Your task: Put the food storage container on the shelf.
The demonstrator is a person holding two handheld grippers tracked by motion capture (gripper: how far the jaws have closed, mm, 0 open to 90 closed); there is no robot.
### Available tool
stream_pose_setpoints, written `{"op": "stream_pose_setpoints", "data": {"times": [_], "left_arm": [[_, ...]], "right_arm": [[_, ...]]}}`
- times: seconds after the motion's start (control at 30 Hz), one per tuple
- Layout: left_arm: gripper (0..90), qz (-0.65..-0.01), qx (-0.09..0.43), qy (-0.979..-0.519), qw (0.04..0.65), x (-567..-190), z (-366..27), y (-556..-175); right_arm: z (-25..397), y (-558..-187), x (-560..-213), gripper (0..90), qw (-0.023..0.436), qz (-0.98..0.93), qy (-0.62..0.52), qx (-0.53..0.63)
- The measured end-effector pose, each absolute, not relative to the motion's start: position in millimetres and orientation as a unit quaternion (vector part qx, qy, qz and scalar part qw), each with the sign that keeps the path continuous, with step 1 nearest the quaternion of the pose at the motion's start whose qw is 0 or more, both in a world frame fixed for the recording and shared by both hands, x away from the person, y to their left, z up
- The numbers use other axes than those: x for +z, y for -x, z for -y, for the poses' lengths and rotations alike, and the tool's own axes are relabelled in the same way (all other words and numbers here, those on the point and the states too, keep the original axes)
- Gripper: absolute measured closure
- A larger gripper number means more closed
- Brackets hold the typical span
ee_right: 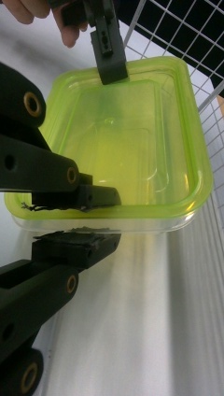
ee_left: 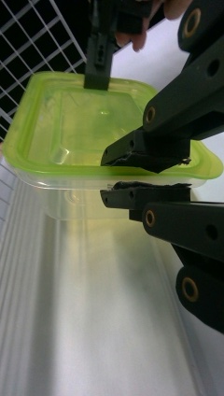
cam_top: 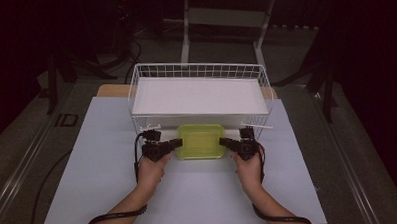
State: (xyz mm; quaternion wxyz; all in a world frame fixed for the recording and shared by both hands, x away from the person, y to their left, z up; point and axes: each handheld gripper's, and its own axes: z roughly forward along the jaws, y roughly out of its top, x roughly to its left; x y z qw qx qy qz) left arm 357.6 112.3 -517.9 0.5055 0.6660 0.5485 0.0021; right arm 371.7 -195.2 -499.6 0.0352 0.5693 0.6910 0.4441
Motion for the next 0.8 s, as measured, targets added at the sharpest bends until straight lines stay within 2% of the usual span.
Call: {"op": "stream_pose_setpoints", "data": {"times": [0.23, 0.33, 0.5, 0.7, 0.8], "left_arm": [[79.8, -0.552, 0.002, -0.654, 0.518, -520.8, -113.9, -365.0], [77.5, -0.544, 0.018, -0.656, 0.523, -522.2, -113.0, -366.6], [71.6, -0.527, 0.068, -0.669, 0.52, -523.7, -108.4, -366.5], [63.1, -0.527, 0.074, -0.666, 0.523, -528.5, -105.5, -369.0], [61.8, -0.527, 0.077, -0.665, 0.524, -527.8, -104.6, -368.8]], "right_arm": [[192.7, -375.8, -498.0, 77.9, 0.046, -0.689, -0.569, 0.446], [191.5, -377.9, -497.3, 76.9, 0.056, -0.691, -0.568, 0.444], [187.8, -381.7, -498.4, 72.5, 0.104, -0.704, -0.548, 0.439], [183.5, -383.7, -501.2, 68.3, 0.138, -0.709, -0.542, 0.429], [183.1, -383.7, -502.5, 61.6, 0.149, -0.711, -0.534, 0.433]]}}
